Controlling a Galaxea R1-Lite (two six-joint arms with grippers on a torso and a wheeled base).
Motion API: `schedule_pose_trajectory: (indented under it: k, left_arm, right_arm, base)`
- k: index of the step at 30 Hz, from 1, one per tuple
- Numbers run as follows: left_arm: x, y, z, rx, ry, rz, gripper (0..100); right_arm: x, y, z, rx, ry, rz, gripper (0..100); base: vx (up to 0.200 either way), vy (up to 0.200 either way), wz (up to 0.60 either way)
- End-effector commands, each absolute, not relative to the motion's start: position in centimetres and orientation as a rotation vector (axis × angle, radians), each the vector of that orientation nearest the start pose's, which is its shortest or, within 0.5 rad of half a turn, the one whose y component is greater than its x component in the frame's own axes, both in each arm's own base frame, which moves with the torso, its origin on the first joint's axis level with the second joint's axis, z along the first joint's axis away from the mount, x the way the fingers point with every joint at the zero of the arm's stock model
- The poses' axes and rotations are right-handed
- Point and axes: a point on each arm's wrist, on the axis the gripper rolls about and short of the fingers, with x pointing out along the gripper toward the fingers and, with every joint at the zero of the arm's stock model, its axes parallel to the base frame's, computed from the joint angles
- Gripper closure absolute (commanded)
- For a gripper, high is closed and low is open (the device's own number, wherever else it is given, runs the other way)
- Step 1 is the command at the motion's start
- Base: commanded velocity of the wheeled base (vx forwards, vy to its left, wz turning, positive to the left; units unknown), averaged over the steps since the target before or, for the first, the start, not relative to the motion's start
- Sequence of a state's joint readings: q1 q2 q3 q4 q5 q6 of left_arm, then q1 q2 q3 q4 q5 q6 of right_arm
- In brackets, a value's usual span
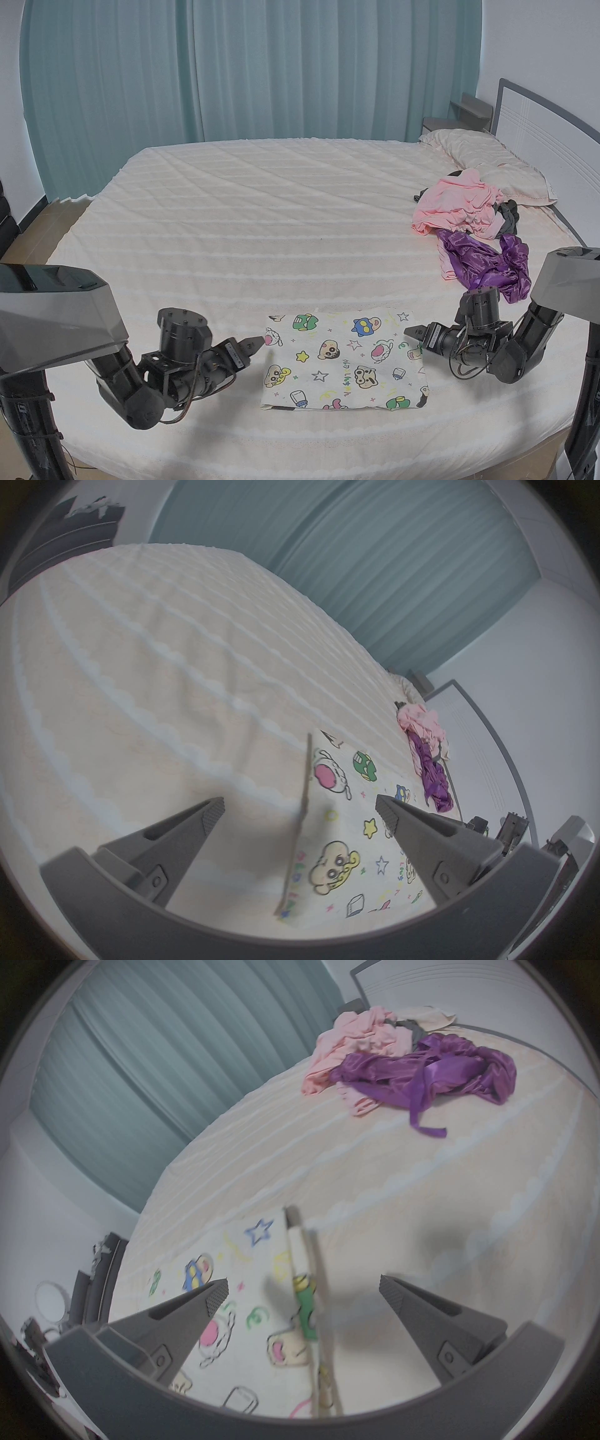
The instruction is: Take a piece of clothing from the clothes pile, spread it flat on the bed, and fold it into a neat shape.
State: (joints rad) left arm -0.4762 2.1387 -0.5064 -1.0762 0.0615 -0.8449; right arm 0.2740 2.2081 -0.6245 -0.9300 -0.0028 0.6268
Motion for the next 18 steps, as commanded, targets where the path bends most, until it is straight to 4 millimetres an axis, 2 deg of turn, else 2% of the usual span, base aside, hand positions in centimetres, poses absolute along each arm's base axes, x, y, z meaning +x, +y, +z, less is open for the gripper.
schedule_pose_trajectory:
  k: [1,8,18]
  left_arm:
    - [29.7,-18.5,1.5,-0.608,0.704,-0.263,0]
    - [32.2,-20.2,-1.1,-0.554,0.747,-0.265,0]
    - [31.4,-21.8,-1.8,-0.559,0.806,-0.369,0]
  right_arm:
    - [30.0,10.2,-0.5,0.501,0.78,0.15,0]
    - [30.0,10.6,-1.3,0.502,0.814,0.184,0]
    - [29.6,11.9,-1.8,0.509,0.858,0.257,0]
  base:
    - [0.0,0.0,0.0]
    - [0.0,0.0,0.0]
    - [0.0,0.0,0.0]
